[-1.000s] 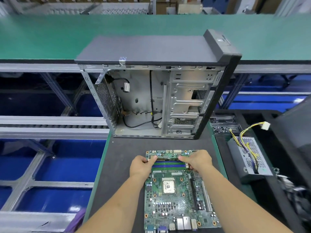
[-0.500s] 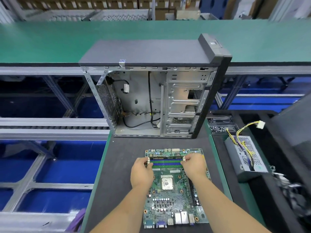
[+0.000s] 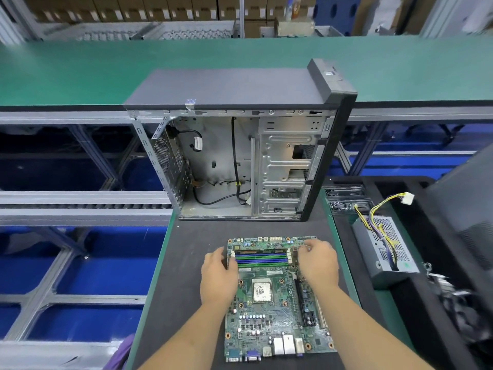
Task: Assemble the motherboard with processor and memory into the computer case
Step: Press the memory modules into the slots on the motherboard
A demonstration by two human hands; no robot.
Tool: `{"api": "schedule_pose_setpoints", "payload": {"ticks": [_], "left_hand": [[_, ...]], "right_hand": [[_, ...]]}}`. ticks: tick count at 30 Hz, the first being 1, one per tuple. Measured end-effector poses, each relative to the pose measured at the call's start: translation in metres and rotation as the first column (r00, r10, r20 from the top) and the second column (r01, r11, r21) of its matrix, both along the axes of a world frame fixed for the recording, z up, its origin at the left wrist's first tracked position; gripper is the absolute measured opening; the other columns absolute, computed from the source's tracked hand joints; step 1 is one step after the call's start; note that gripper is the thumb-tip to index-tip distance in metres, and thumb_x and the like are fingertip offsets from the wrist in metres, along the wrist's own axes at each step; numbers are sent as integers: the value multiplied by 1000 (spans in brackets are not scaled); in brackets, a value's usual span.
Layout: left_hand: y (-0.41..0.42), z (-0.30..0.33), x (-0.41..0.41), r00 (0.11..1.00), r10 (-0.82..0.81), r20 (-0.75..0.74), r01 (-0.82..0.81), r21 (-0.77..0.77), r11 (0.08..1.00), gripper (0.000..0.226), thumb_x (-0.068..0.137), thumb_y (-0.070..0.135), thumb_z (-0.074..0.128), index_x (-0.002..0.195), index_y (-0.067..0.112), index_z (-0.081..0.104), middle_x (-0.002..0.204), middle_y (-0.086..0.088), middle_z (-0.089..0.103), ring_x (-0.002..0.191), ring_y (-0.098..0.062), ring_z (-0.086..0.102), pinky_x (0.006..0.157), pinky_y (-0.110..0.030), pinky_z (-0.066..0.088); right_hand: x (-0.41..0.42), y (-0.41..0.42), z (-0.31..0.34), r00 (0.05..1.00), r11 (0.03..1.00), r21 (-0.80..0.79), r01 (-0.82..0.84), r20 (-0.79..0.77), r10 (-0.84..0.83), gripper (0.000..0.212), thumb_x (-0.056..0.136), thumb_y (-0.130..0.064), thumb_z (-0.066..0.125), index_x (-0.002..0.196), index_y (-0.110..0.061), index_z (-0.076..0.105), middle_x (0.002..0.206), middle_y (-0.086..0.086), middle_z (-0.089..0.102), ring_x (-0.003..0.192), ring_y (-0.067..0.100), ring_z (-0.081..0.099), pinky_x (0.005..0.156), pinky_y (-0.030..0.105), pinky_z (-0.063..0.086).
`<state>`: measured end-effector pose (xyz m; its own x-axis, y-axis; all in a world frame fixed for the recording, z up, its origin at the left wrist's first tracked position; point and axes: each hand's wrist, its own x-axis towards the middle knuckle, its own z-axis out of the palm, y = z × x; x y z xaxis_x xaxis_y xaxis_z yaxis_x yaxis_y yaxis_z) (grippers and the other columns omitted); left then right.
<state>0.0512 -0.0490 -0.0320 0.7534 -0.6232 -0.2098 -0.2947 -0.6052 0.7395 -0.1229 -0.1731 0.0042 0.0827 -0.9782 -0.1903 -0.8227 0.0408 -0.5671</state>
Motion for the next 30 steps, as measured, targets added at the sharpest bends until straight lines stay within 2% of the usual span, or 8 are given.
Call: {"api": "schedule_pose_setpoints", "payload": {"ticks": [2,4,7,11,13,21,24,30], "left_hand": [[2,3,7,1000,11,-2,-11,81,997,40,99,37,48,135,19,53,126,-1,56,106,-20,57,86,-34,46],[1,5,10,999,-3,-36,9,146,989,33,99,35,49,124,15,60,104,1,65,85,-14,59,76,-29,42],[0,6,4,999,-26,-36,31,165,986,19,99,28,49,105,16,63,77,9,57,63,-4,51,69,-30,46],[3,6,-16,1000,-29,5,28,172,985,26,99,27,48,104,5,61,107,-15,62,85,-32,65,74,-43,53],[5,7,-22,1000,-4,13,2,176,984,32,98,29,47,107,2,61,111,-19,61,91,-37,65,77,-46,54],[8,14,-32,1000,22,-1,-21,276,961,37,98,27,46,130,12,54,114,-14,61,95,-35,65,81,-48,56],[6,14,-34,999,53,8,-53,288,956,34,96,24,45,124,9,58,114,-16,60,97,-36,63,81,-49,56],[-2,33,-51,986,149,79,-162,193,968,29,93,26,49,108,8,65,116,-13,52,98,-35,55,79,-46,53]], "right_hand": [[-17,-4,2,987,997,63,49,-158,-38,40,101,-33,51,136,-15,59,134,16,53,123,38,50,100,44,45],[-33,-7,1,977,980,188,63,-210,-23,47,101,-42,50,142,-18,50,141,15,45,129,39,42,102,47,41],[-49,-5,-9,982,975,222,-19,-179,60,51,102,-40,51,146,-14,47,142,18,43,127,40,44,102,44,42],[-50,2,-12,990,968,231,-95,-84,117,58,100,-40,58,145,-5,47,129,20,56,111,36,61,92,39,51],[-49,5,-12,990,967,242,-81,-91,106,65,96,-47,63,143,-4,48,132,20,55,116,35,59,92,40,52],[-44,9,-13,981,951,308,-30,-172,86,61,84,-47,78,127,-13,51,134,14,48,124,33,48,95,42,51],[-46,9,-15,985,950,310,-24,-153,75,48,83,-33,79,118,-13,53,128,14,53,120,33,50,94,44,53],[-56,2,-3,998,959,281,24,-60,-8,60,79,-28,79,131,-12,53,132,14,55,120,35,53,92,41,53]]}}
